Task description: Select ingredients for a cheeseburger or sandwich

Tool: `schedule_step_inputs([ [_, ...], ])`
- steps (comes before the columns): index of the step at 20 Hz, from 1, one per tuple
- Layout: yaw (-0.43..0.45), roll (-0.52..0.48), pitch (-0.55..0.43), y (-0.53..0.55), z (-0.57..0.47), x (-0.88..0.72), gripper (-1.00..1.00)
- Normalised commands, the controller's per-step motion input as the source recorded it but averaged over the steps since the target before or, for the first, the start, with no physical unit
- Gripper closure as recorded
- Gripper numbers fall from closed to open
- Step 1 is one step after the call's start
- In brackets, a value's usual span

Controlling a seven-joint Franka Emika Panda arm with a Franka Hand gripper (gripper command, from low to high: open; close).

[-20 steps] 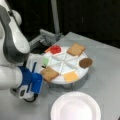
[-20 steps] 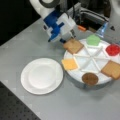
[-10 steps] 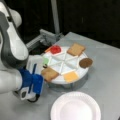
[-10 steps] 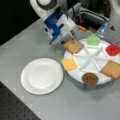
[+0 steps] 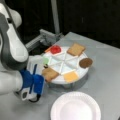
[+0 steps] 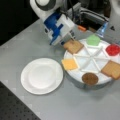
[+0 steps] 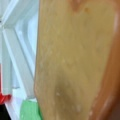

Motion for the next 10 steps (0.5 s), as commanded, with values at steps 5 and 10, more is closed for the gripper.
schedule_step_inputs([
  [5, 0.167, 0.335, 0.03, -0.27, -0.07, 0.34, -1.0],
  [10, 0.14, 0.324, 0.023, -0.24, -0.09, 0.35, -1.0],
])
